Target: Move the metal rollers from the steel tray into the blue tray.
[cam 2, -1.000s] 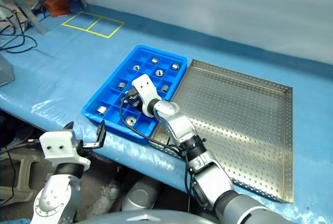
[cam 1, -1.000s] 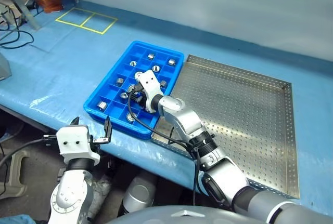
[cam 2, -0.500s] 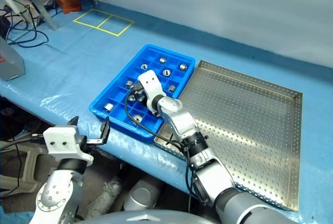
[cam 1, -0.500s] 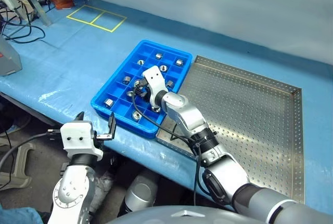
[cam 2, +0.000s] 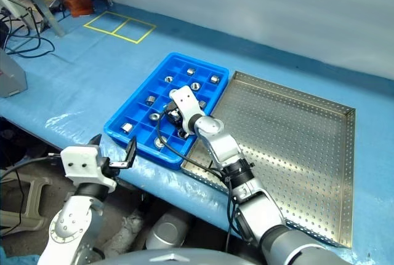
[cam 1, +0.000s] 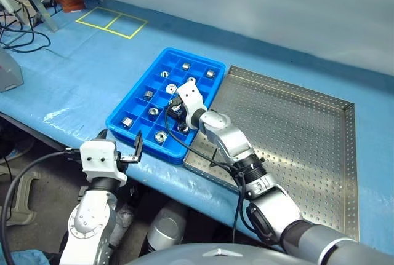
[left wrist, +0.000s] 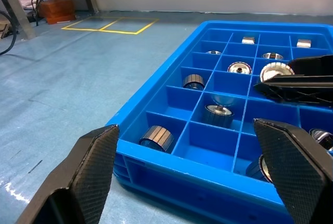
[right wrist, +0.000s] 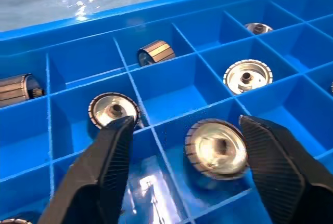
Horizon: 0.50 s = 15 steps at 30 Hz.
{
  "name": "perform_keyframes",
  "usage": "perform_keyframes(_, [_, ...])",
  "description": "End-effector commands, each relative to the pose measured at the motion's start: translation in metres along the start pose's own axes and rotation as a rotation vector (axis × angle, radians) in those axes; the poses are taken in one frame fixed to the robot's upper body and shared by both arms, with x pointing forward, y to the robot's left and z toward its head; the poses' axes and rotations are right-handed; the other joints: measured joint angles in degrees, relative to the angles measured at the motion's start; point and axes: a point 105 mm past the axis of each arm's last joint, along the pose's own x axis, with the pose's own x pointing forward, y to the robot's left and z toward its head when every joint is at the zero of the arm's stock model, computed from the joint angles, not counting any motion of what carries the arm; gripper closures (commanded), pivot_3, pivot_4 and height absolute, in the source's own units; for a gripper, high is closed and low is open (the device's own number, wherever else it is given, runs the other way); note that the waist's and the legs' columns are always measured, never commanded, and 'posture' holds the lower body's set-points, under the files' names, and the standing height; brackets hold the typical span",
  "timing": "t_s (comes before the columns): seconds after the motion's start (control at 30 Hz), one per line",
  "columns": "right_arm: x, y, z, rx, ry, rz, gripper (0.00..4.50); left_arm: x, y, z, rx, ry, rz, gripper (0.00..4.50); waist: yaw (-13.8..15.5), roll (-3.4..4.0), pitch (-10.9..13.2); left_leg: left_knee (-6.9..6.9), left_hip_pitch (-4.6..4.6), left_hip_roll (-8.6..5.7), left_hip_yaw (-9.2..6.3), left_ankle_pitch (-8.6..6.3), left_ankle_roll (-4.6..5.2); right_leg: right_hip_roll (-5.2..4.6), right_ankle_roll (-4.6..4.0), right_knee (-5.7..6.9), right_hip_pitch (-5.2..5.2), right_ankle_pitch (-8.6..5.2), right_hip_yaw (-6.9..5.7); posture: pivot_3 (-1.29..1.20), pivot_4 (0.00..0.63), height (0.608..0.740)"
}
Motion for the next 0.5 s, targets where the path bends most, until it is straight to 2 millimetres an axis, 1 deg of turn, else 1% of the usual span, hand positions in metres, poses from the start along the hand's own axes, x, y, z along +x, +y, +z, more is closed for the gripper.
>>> perform_keyframes(0.03, [-0.003,0.008,0.010,0.007,-0.035,0.015,0.08,0.001,-0.002,0.002,0.010,-0.010,-0.016,0.00,-0.1,0.00,0.0,0.01,0.00,0.00,0.00,0.00,0.00,0.00,0.00,0.01,0.00,0.00,0.00,0.46,0.150,0.740])
perform_keyframes(0.17, [-0.014,0.006,0.025,0.022,-0.094,0.005,0.02,0.003,-0.004,0.003,0.017,-0.011,-0.044,0.00,-0.5,0.01,0.0,0.06,-0.01,0.00,-0.02,0.00,0.00,0.00,0.00,0.02,0.01,0.00,-0.02,0.41,0.150,0.740])
perform_keyframes(0.3, [-0.037,-0.001,0.039,0.038,-0.164,-0.017,0.02,0.011,-0.006,0.005,0.032,-0.019,-0.088,0.00,-1.6,0.03,0.0,0.08,-0.01,0.00,-0.03,0.00,0.00,0.00,0.01,0.02,0.03,0.00,-0.03,0.34,0.150,0.740])
perform_keyframes(0.4, [-0.055,-0.010,0.039,0.038,-0.180,-0.063,0.02,0.018,-0.009,0.006,0.047,-0.024,-0.131,0.00,-3.7,0.09,-0.1,0.11,-0.01,-0.01,-0.06,0.00,0.00,-0.02,0.01,0.00,0.09,0.00,-0.07,0.28,0.150,0.740])
perform_keyframes(0.5, [-0.074,-0.019,0.031,0.035,-0.167,-0.123,0.02,0.029,-0.014,0.007,0.061,-0.028,-0.186,0.00,-6.7,0.12,-0.2,0.16,0.00,-0.04,-0.05,0.00,0.00,-0.05,0.03,0.00,0.13,0.02,-0.06,0.20,0.150,0.740])
